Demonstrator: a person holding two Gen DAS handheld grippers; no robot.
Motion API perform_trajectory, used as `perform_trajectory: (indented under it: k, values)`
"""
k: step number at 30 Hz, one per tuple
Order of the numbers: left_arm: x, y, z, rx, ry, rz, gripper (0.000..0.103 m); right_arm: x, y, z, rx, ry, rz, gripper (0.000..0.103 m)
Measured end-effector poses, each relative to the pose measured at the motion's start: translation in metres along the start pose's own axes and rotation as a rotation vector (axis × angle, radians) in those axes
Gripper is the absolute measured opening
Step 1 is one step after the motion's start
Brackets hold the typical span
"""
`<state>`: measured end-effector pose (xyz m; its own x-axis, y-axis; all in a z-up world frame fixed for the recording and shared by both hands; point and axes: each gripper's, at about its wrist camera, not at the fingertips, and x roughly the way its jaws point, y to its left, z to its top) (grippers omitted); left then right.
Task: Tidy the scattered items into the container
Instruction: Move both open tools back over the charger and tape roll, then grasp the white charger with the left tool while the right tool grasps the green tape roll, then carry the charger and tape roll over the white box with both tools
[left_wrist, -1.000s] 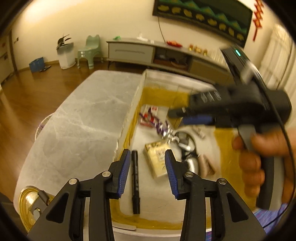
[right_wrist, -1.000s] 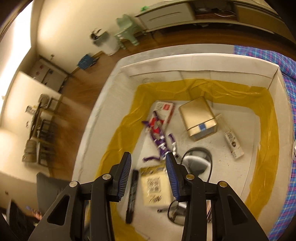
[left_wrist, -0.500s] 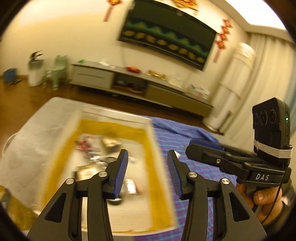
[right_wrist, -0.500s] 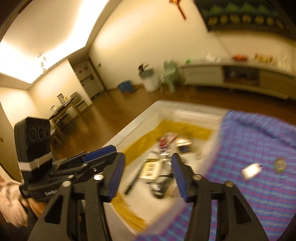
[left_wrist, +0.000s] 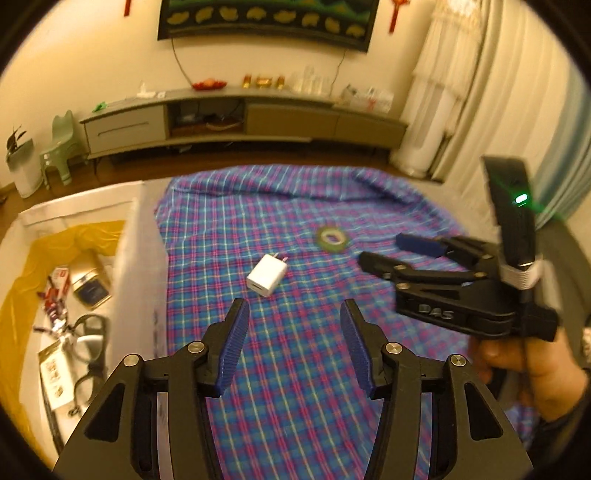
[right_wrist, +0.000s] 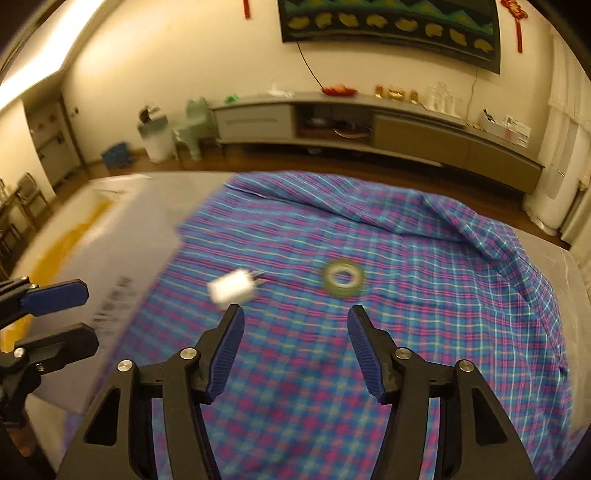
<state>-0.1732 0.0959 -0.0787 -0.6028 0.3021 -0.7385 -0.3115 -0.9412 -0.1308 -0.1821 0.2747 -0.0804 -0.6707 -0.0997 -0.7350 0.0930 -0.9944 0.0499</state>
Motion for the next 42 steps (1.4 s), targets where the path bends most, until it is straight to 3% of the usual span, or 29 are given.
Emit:
perform_trajectory:
  k: [4, 9, 18, 21, 22, 24, 25, 32, 42]
  values:
    - [0.048, 0.011, 0.006, -0.059, 0.040, 0.080, 0.054, 0.032, -0.016, 0.010, -0.041, 0.025, -0.014, 0.067]
    - [0.079, 0.021, 0.010, -0.113, 0.053, 0.063, 0.054, 0.070, -0.031, 0.017, -0.066, 0.059, -0.029, 0.069]
    - [0.130, 0.015, 0.007, -0.022, 0.095, 0.112, 0.055, 0.107, -0.042, 0.021, -0.104, 0.108, -0.008, 0.069]
    - [0.132, 0.012, 0.008, -0.005, 0.076, 0.124, 0.055, 0.108, -0.044, 0.019, -0.100, 0.101, -0.015, 0.049]
    - [0.131, 0.013, 0.009, -0.010, 0.072, 0.108, 0.054, 0.108, -0.045, 0.019, -0.095, 0.102, -0.012, 0.049]
    - [0.130, 0.014, 0.010, -0.025, 0.073, 0.098, 0.033, 0.105, -0.047, 0.018, -0.087, 0.099, -0.014, 0.049]
    - [0.130, 0.013, 0.009, -0.019, 0.077, 0.114, 0.031, 0.104, -0.046, 0.018, -0.088, 0.098, -0.015, 0.049]
    - [0.117, 0.008, 0.010, -0.041, 0.076, 0.080, 0.031, 0.068, -0.051, 0.012, 0.012, 0.074, 0.066, 0.049]
    - [0.051, -0.019, 0.010, 0.015, -0.008, 0.018, 0.031, 0.004, -0.027, -0.007, 0.103, 0.022, 0.163, 0.049]
